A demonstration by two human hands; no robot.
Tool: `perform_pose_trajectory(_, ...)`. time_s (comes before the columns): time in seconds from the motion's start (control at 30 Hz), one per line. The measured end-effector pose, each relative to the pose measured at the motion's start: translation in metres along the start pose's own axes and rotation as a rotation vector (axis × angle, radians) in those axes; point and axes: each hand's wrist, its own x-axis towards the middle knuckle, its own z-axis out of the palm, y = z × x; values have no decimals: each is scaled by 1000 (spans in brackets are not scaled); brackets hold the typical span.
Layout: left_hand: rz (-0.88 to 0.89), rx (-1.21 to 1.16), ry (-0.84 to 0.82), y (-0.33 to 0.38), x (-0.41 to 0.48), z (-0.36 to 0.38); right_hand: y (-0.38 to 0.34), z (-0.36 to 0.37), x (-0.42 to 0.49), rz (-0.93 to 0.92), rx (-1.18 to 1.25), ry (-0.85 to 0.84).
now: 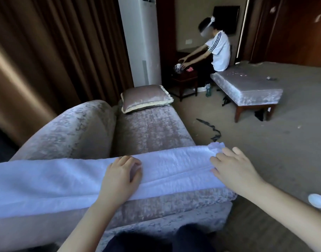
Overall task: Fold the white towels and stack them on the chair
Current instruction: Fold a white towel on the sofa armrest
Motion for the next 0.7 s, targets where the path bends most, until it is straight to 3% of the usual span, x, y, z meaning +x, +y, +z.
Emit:
perform_pose_trajectory(0.2,52,102,-38,2,-14,2,1,6,-27,378,96,-204)
perform_pose_trajectory(0.3,61,136,-61,3,-13,2,4,-11,-28,377,117,-321)
perform_pose_trajectory(0.37,56,151,-63,10,-5,2,16,-23,-30,397,346,-386)
perform_pose_trajectory(0.47,112,97,-61,32,18,9,47,-21,-15,455,644,-56)
perform_pose_trajectory(0.53,173,36,-98,54,35,18,68,-7,7,409,816,-13)
perform_pose_trajectory(0.63,268,20,-198,84,49,38,92,18,39,382,966,-91)
perform_pose_trajectory(0.7,312,-38,-278,96,51,48,99,32,51,327,982,-265)
